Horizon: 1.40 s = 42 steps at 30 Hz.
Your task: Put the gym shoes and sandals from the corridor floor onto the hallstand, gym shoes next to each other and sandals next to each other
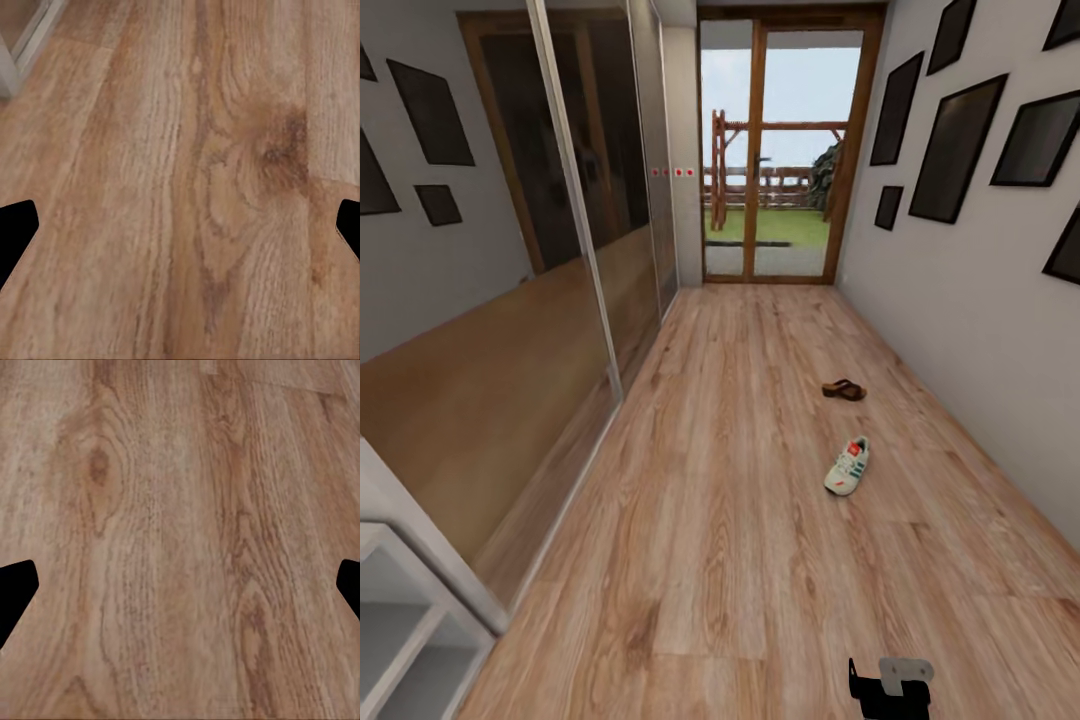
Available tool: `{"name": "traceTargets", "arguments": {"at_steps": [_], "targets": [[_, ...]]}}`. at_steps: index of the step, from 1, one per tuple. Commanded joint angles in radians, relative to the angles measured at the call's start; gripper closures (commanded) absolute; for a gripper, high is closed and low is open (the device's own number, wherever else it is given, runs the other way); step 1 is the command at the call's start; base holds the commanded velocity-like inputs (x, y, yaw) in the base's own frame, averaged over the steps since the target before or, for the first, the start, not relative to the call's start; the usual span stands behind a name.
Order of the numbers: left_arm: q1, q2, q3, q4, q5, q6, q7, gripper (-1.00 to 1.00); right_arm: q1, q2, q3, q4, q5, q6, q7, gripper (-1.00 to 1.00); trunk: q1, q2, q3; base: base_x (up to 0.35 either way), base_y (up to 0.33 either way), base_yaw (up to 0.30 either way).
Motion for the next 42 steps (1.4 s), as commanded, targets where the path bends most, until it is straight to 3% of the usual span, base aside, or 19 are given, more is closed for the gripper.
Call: {"name": "traceTargets", "arguments": {"at_steps": [1,6,10,12,24,42], "targets": [[-0.001,0.0,0.001,0.001,0.01,0.001,-0.01,-1.0,-0.001,0.0,0.0,0.001,0.008,-0.001,-0.008,-1.0,0.0,0.0,-0.001,0.335,0.009,0.0],[-0.006,-0.008,-0.002,-0.009,0.007,0.006,-0.008,-1.0,-0.001,0.0,0.0,0.001,0.008,-0.001,-0.008,-1.0,0.0,0.0,-0.001,0.335,0.005,0.0],[-0.014,-0.037,-0.007,-0.013,0.001,0.011,-0.001,-1.0,-0.001,0.0,0.0,0.001,0.008,-0.001,-0.009,-1.0,0.0,0.0,-0.001,0.336,0.001,0.0],[-0.036,-0.063,-0.01,-0.016,-0.021,0.014,0.033,-1.0,-0.001,0.0,0.0,0.001,0.008,-0.001,-0.009,-1.0,0.0,0.0,-0.001,0.337,0.0,0.0],[-0.058,-0.072,-0.007,-0.004,-0.058,0.007,0.099,-1.0,-0.001,0.0,0.0,0.001,0.008,-0.001,-0.008,-1.0,0.0,0.0,-0.001,0.336,0.0,0.0],[-0.054,-0.07,-0.008,-0.002,-0.062,0.004,0.107,-1.0,0.001,-0.003,0.0,0.001,0.01,-0.001,-0.007,-1.0,0.0,0.0,-0.001,0.13,0.0,0.0]]}}
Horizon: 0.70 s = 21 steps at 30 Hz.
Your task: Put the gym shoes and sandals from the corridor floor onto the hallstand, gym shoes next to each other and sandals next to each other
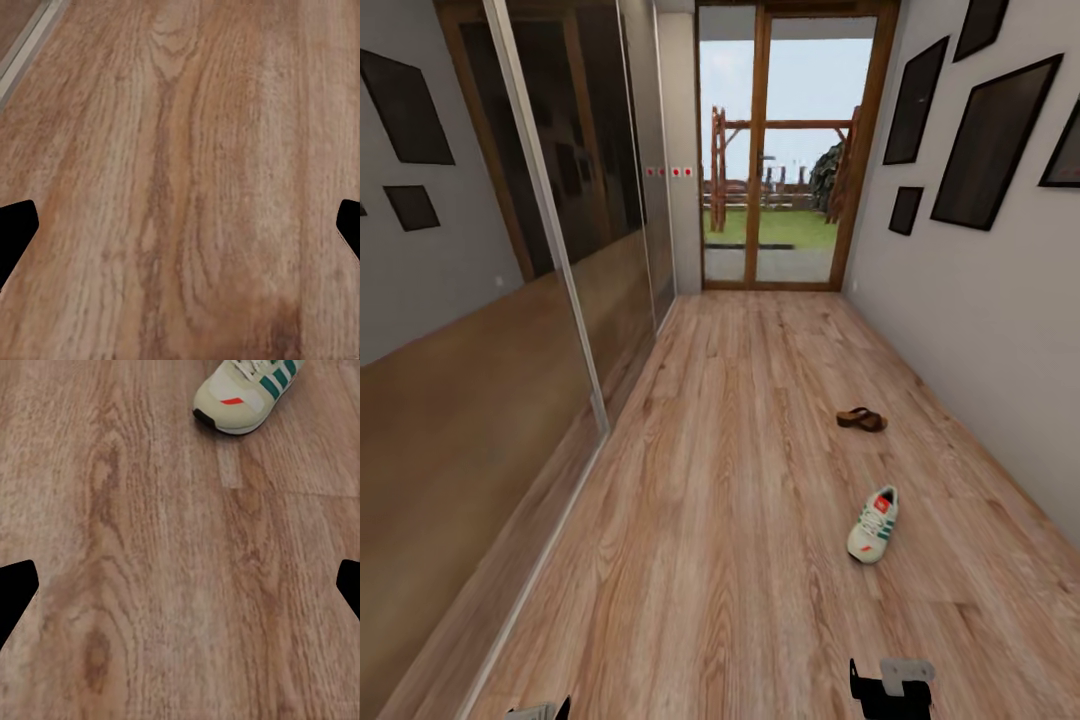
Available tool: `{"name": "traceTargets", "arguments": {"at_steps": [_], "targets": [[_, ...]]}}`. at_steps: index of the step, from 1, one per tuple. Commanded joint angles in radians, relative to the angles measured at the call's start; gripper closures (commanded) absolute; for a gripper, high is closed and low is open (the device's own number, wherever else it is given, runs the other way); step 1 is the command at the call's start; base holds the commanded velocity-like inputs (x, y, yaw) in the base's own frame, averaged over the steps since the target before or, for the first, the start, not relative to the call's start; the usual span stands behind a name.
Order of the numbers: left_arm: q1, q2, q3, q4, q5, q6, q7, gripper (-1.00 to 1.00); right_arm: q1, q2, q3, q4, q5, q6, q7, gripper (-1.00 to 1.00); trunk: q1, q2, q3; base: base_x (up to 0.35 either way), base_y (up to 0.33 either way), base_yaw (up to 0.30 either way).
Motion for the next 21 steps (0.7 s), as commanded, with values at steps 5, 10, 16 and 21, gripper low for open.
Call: {"name": "traceTargets", "arguments": {"at_steps": [5,10,16,21], "targets": [[-0.001,0.0,0.001,0.001,0.01,0.0,-0.01,-1.0,0.0,0.0,0.0,0.001,0.009,-0.001,-0.008,-1.0,0.0,0.0,-0.001,0.315,0.0,0.0],[-0.001,0.0,0.001,0.001,0.01,0.0,-0.01,-1.0,0.0,0.0,0.0,0.001,0.009,-0.001,-0.007,-1.0,0.0,0.0,-0.001,0.33,0.0,0.0],[-0.001,0.0,0.001,0.001,0.01,0.0,-0.01,-1.0,0.0,0.0,0.0,0.001,0.009,-0.001,-0.008,-1.0,0.0,0.0,-0.001,0.333,0.0,0.0],[-0.001,0.0,0.001,0.001,0.01,0.0,-0.01,-1.0,0.0,0.0,0.0,0.001,0.009,-0.001,-0.009,-1.0,0.0,0.0,-0.001,0.334,0.0,0.0]]}}
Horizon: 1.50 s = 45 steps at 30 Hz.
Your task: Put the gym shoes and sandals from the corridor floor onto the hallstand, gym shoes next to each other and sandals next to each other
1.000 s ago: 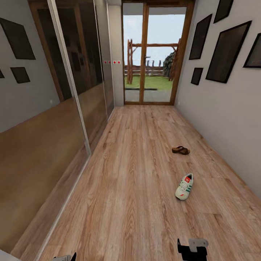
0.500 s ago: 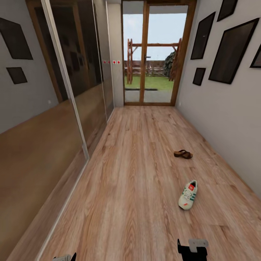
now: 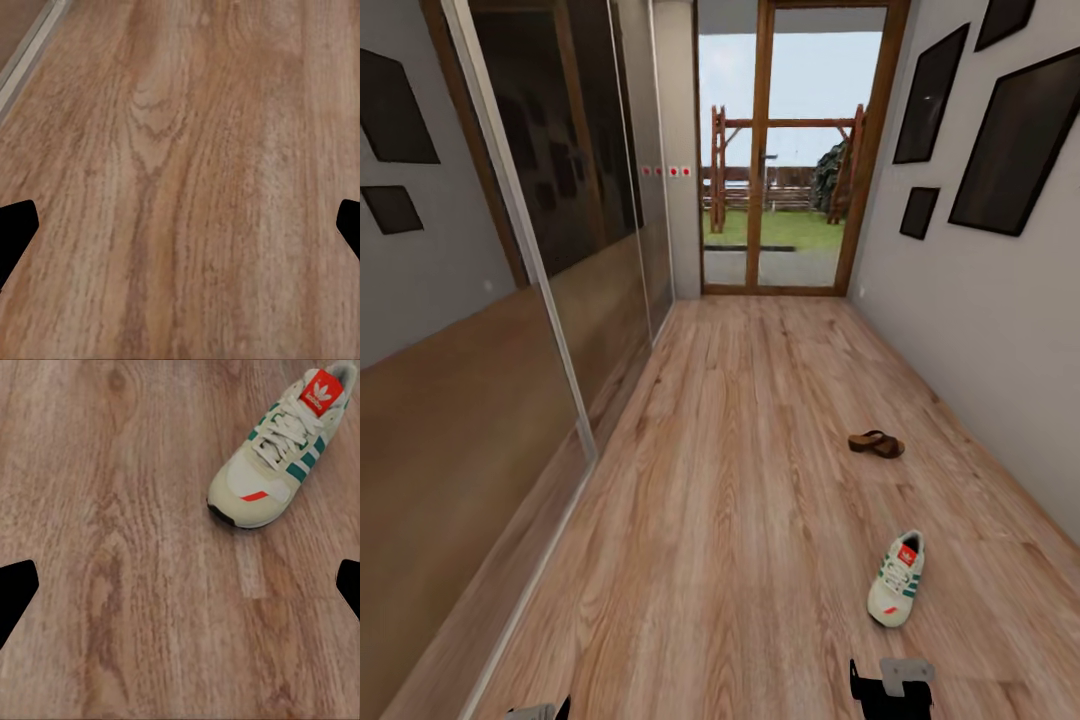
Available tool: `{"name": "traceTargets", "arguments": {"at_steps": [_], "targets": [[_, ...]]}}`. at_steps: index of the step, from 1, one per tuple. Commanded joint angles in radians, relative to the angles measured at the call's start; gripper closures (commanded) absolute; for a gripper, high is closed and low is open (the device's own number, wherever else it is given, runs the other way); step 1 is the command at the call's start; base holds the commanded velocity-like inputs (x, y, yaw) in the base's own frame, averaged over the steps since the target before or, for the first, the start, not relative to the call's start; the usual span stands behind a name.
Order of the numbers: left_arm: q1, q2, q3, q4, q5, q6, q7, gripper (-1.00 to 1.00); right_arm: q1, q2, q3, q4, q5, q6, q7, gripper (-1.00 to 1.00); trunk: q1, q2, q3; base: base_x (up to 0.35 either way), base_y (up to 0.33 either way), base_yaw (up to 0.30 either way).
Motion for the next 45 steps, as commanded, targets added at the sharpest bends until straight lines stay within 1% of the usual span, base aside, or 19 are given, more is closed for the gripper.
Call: {"name": "traceTargets", "arguments": {"at_steps": [1,12,24,45], "targets": [[-0.001,0.0,0.001,0.001,0.01,0.0,-0.01,-1.0,-0.001,0.0,0.0,0.001,0.009,-0.001,-0.008,-1.0,0.0,0.0,-0.001,0.334,0.0,0.0],[-0.001,0.0,0.001,0.001,0.012,0.0,-0.01,-1.0,-0.001,-0.001,0.0,0.001,0.009,-0.001,-0.008,-1.0,0.0,0.0,-0.001,0.334,0.005,0.0],[0.0,0.0,0.001,0.003,0.011,-0.002,-0.01,-1.0,-0.001,-0.001,0.0,0.001,0.007,-0.001,-0.009,-1.0,0.0,0.0,-0.001,0.323,0.064,0.0],[0.001,0.0,0.001,0.002,0.01,-0.002,-0.01,-1.0,-0.001,-0.001,0.0,0.001,0.007,-0.001,-0.009,-1.0,0.0,0.0,-0.001,0.087,0.033,0.0]]}}
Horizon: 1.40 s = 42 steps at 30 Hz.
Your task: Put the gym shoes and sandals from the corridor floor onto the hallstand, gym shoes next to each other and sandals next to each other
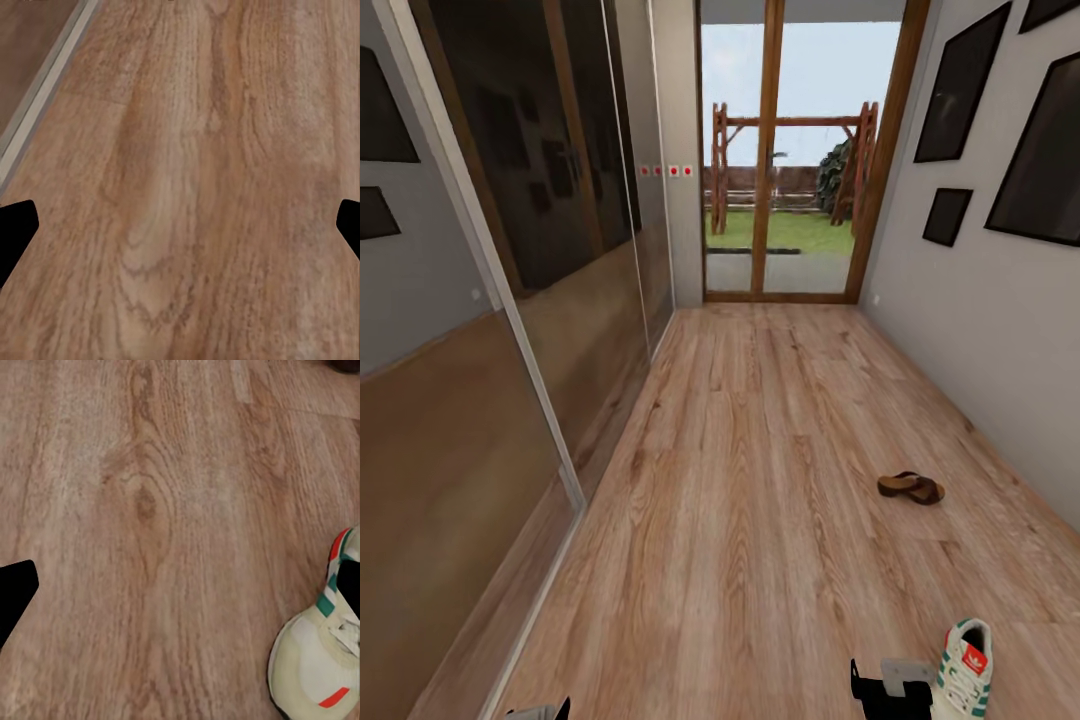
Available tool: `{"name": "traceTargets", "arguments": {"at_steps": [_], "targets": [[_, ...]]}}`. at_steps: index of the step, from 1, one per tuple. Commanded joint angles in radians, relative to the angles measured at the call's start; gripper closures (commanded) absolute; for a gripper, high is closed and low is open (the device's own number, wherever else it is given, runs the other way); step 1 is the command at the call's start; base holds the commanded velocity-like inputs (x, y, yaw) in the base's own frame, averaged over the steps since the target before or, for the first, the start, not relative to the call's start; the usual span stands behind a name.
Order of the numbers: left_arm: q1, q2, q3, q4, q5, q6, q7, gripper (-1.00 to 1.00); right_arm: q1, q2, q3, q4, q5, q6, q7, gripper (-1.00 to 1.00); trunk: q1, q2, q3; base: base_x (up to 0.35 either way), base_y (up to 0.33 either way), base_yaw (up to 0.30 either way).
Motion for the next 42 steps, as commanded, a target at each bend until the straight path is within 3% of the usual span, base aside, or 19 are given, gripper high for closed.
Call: {"name": "traceTargets", "arguments": {"at_steps": [1,26,42], "targets": [[-0.001,0.0,0.001,0.001,0.01,0.0,-0.01,-1.0,-0.001,0.0,0.0,0.001,0.008,-0.001,-0.008,-1.0,0.0,0.0,-0.001,0.096,0.012,0.0],[-0.001,0.0,0.001,0.001,0.01,0.0,-0.01,-1.0,-0.001,0.0,0.0,0.001,0.005,0.0,-0.01,-1.0,0.0,0.0,-0.001,0.306,0.001,-0.001],[-0.001,0.0,0.001,0.001,0.01,0.0,-0.01,-1.0,-0.001,0.0,0.0,0.001,0.004,0.0,-0.011,-1.0,0.0,0.0,0.002,0.338,0.0,-0.093]]}}
